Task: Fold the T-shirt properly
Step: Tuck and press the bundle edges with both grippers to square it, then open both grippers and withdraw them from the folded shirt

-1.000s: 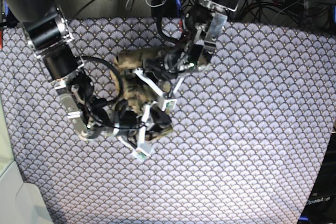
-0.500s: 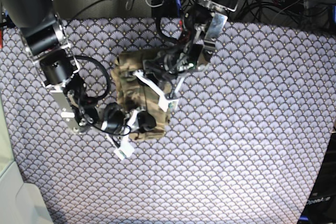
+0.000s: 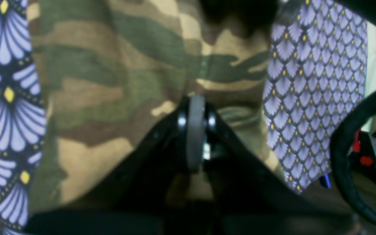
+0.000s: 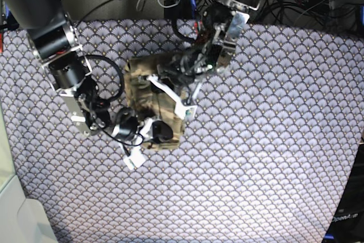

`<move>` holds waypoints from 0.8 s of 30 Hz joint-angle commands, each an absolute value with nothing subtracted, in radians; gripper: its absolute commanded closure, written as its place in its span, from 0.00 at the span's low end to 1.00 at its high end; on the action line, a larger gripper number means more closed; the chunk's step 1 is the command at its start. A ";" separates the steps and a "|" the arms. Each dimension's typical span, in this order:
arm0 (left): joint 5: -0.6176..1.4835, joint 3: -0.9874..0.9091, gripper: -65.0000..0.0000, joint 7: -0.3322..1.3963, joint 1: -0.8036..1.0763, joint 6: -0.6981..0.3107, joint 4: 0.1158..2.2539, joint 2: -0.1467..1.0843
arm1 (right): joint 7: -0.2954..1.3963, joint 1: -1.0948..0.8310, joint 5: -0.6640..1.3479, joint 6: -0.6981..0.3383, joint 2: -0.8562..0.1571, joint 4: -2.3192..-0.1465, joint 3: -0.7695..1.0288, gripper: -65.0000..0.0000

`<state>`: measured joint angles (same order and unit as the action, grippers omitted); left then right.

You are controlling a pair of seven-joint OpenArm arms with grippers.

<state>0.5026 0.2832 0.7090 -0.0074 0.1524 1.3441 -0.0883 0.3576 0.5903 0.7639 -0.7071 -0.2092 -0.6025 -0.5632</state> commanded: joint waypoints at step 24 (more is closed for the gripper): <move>0.427 0.277 1.00 0.733 -0.031 0.211 1.615 -0.059 | 0.897 0.504 0.742 -0.698 -0.363 -1.348 -0.297 0.81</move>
<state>0.4213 0.2768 0.7586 -0.0078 0.2207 1.5906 -0.0483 0.9226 0.4755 0.7155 -0.6914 -0.3588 -1.3338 -0.3004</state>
